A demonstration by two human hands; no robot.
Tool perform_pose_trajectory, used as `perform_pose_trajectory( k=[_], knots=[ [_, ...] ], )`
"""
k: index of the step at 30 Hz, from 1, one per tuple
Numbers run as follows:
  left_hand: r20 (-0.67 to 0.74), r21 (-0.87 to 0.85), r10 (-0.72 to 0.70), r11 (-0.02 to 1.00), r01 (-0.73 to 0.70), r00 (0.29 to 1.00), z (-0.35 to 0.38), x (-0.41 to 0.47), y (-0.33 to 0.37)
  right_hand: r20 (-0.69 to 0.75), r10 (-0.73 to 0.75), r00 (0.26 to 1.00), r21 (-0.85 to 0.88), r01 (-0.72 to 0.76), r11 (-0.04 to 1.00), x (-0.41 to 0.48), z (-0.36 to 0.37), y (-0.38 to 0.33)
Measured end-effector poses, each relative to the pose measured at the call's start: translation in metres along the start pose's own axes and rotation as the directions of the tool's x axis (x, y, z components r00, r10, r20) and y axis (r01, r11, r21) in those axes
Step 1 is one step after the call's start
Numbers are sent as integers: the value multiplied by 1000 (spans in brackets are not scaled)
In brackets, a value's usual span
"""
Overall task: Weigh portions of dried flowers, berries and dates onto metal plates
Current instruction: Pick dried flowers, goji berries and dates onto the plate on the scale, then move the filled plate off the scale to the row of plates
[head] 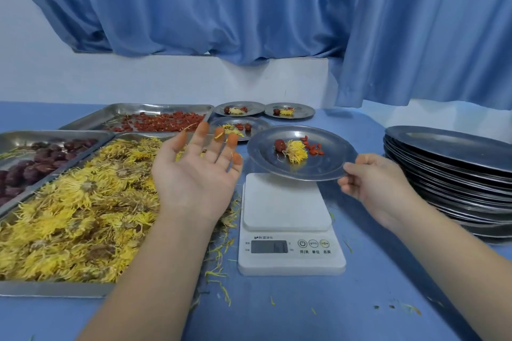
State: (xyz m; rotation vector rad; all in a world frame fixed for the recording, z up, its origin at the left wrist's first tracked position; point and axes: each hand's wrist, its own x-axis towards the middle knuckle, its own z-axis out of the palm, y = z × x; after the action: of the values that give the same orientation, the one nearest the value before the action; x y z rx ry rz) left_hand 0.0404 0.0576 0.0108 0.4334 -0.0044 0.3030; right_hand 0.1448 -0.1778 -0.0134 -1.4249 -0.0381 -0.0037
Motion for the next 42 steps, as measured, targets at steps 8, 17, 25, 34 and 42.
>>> perform_pose_trajectory(
  k=[8, 17, 25, 34, 42],
  knots=[
    [6, -88, -95, 992, 95, 995, 1, -2, -10, -192, 85, 978, 16, -84, 996, 68, 29, 6],
    [8, -134, -120, 984, 120, 993, 1, -1, -12, -354, 185, 917, 34, -185, 982, 127, 43, 19],
    [-17, -106, -146, 984, 144, 989, -1, 0, -18, -377, 224, 898, -17, -249, 968, 160, 56, 22],
    [0, -56, -139, 989, 139, 990, 0, 0, -21, -179, 233, 956, 3, -236, 972, 164, 71, 27],
    [38, 36, -146, 989, 144, 989, 2, -3, -30, -102, 174, 979, -242, -194, 951, 113, 67, -5]
  ],
)
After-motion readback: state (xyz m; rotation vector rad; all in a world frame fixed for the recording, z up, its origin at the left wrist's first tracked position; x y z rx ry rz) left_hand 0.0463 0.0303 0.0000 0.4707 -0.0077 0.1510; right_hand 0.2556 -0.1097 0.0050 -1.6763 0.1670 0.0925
